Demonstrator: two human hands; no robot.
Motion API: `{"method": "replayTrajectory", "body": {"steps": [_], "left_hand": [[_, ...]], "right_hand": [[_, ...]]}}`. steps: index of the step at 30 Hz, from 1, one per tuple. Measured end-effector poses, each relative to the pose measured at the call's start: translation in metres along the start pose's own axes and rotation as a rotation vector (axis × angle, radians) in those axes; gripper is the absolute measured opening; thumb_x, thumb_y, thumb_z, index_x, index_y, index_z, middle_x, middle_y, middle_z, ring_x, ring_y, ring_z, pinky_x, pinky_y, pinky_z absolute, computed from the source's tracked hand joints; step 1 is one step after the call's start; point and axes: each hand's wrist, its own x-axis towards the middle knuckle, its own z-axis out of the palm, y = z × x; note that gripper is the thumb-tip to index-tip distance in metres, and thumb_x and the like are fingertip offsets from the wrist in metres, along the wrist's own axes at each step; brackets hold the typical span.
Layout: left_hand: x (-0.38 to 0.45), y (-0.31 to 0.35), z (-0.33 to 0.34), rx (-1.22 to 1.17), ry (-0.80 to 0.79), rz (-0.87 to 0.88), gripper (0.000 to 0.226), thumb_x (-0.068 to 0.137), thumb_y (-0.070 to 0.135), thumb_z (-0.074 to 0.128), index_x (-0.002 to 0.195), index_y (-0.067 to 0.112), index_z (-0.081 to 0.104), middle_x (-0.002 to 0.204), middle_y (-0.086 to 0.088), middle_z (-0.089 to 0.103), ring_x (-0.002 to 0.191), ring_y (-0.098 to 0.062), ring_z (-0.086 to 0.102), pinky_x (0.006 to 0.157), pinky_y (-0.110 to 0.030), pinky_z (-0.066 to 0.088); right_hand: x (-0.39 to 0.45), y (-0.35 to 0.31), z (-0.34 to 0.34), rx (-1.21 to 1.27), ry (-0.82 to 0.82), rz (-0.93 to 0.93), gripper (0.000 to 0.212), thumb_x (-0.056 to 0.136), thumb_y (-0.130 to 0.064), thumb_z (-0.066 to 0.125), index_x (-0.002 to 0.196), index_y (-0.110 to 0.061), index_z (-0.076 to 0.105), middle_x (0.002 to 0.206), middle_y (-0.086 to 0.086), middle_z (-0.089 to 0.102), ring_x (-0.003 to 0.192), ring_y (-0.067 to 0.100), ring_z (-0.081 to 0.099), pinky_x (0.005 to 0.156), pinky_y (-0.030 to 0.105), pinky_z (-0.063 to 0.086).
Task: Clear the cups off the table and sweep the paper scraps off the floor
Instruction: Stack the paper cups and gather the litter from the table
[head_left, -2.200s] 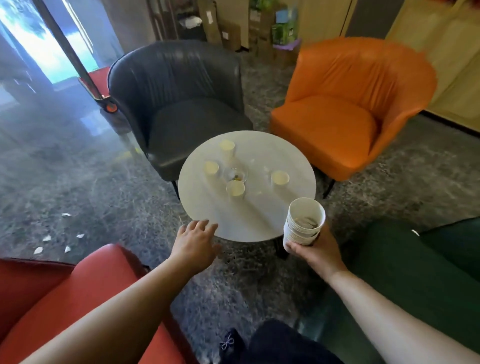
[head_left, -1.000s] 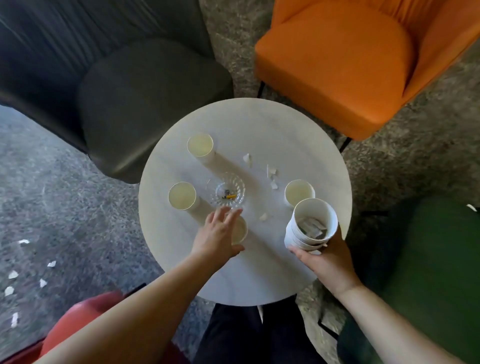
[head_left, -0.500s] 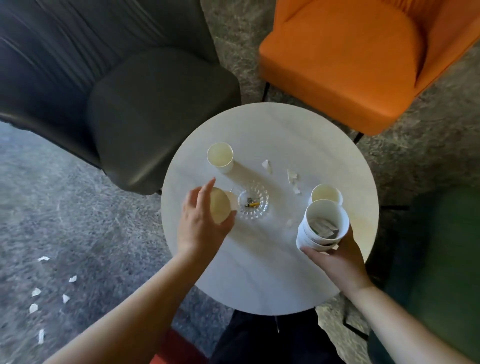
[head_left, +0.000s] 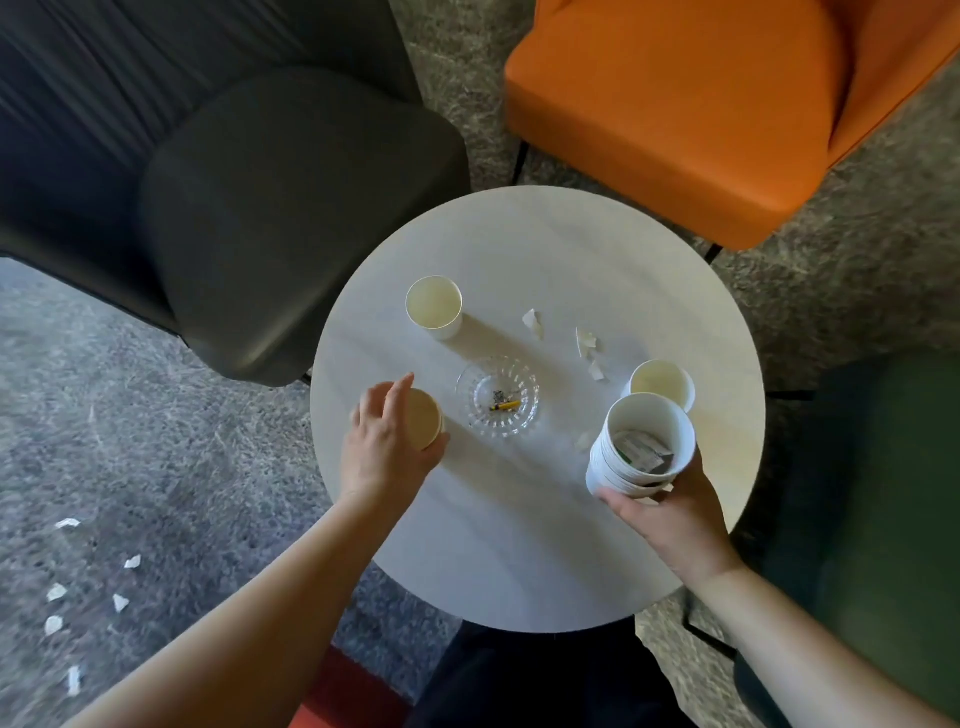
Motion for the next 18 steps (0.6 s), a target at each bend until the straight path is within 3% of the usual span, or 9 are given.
{"method": "replayTrajectory", "body": {"steps": [4,7,11,13,15,18], "left_hand": [[0.008,-0.005,0.005,-0.045,-0.083,-0.002,0.082,0.079,0.033,0.076,0.147,0.028,0.03,0.14,-0.001,0.036,0.125,-0.025,0.043,0.082,-0.035,0.043],[0.013,0.006,-0.006,-0.046,0.013,0.023,0.078,0.079,0.038,0.074,0.145,0.029,0.034,0.137,-0.001,0.039,0.12,-0.025,0.048,0.077,-0.033,0.042],[0.026,0.036,-0.036,-0.174,0.237,0.072,0.077,0.079,0.04,0.073,0.144,0.031,0.034,0.134,-0.001,0.04,0.117,-0.021,0.046,0.083,-0.028,0.038],[0.041,0.049,-0.048,-0.24,0.309,0.102,0.079,0.079,0.041,0.074,0.144,0.033,0.031,0.135,0.0,0.038,0.116,-0.021,0.047,0.084,-0.031,0.043],[0.061,0.058,-0.053,-0.252,0.309,0.109,0.08,0.079,0.043,0.073,0.145,0.033,0.029,0.137,0.0,0.037,0.117,-0.022,0.047,0.088,-0.036,0.047],[0.085,0.064,-0.053,-0.198,0.224,0.083,0.078,0.081,0.042,0.071,0.145,0.034,0.027,0.14,0.001,0.035,0.122,-0.024,0.044,0.095,-0.039,0.047]], "right_hand": [[0.002,0.001,0.002,-0.009,0.011,0.001,0.078,0.057,-0.013,0.091,0.12,-0.03,0.047,0.107,-0.019,0.063,0.097,-0.005,0.061,0.088,0.026,0.05],[0.005,0.0,0.002,0.018,0.011,0.012,0.078,0.058,-0.011,0.09,0.121,-0.028,0.047,0.106,-0.019,0.063,0.096,-0.007,0.061,0.084,0.018,0.048],[0.008,-0.006,-0.002,0.034,-0.004,0.001,0.075,0.061,-0.005,0.088,0.12,-0.026,0.046,0.105,-0.019,0.062,0.092,-0.014,0.058,0.077,0.009,0.044],[0.008,-0.007,-0.003,0.041,-0.015,0.003,0.074,0.062,-0.004,0.087,0.119,-0.031,0.047,0.106,-0.016,0.063,0.092,-0.011,0.06,0.073,0.004,0.044],[0.007,-0.006,-0.004,0.03,-0.022,0.013,0.074,0.061,-0.007,0.088,0.114,-0.04,0.047,0.105,-0.016,0.064,0.093,-0.008,0.061,0.073,0.006,0.045],[0.006,-0.003,-0.004,0.011,-0.031,0.016,0.074,0.059,-0.013,0.089,0.117,-0.038,0.05,0.108,-0.015,0.065,0.098,-0.005,0.061,0.08,0.013,0.044]]}}
